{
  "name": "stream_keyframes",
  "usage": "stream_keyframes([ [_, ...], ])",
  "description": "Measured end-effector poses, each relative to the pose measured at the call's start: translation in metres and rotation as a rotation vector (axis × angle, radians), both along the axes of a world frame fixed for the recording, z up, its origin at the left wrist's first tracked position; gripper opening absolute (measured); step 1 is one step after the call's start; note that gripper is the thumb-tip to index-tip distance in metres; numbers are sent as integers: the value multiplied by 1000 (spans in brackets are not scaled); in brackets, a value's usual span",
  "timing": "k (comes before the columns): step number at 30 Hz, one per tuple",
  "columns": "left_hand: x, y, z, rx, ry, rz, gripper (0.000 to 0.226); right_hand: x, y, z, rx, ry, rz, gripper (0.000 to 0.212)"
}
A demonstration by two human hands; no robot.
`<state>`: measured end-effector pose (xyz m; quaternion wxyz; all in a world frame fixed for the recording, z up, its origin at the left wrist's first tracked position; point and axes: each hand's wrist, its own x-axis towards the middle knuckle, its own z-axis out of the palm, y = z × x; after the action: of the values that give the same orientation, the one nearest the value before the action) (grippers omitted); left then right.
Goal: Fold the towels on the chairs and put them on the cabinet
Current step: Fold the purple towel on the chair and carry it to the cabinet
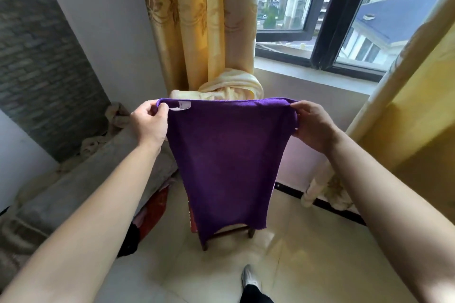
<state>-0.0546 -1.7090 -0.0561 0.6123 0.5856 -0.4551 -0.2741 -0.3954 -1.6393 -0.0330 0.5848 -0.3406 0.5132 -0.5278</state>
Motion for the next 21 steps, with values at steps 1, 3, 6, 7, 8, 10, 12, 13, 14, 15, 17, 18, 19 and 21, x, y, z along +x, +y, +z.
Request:
stream_keyframes([
  [1, -2, -4, -3, 9, 11, 9, 10, -2, -11, -5, -1, 53, -47, 17],
  [3, -6, -11, -7, 30, 38, 10, 12, -7, -39, -14, 17, 195, -186, 20],
  [6, -12, -34, -9, 106, 62, -60, 17, -19, -83, -30, -9, 526, -294, 39],
  [7, -12, -43, -7, 133, 85, -93, 19, -18, -92, -29, -41, 604, -317, 42],
  [8, -12, -52, -4, 148, 107, -117, 19, -17, -100, -27, -90, 669, -349, 44],
  [10, -11, -68, 9, 132, 120, -129, 18, -17, -115, -16, -197, 787, -414, 50],
  [12, -11, -82, 27, 73, 124, -131, 16, -16, -129, -3, -284, 825, -481, 52],
  [13, -11, -87, 36, 46, 130, -132, 15, -14, -134, 6, -311, 829, -504, 52],
  [14, -11, -93, 46, 25, 136, -128, 15, -14, -143, 12, -340, 818, -515, 51],
  [15, -11, -98, 53, 8, 143, -130, 16, -12, -146, 20, -357, 782, -531, 50],
  [17, -12, -103, 66, -19, 152, -136, 17, -8, -148, 32, -388, 671, -542, 48],
  [18, -12, -103, 72, -33, 155, -137, 17, -8, -149, 36, -408, 625, -547, 45],
  [19, -13, -103, 76, -47, 162, -137, 18, -6, -147, 39, -417, 603, -556, 43],
  [21, -12, -97, 83, -71, 193, -135, 22, -1, -142, 41, -453, 591, -572, 41],
])
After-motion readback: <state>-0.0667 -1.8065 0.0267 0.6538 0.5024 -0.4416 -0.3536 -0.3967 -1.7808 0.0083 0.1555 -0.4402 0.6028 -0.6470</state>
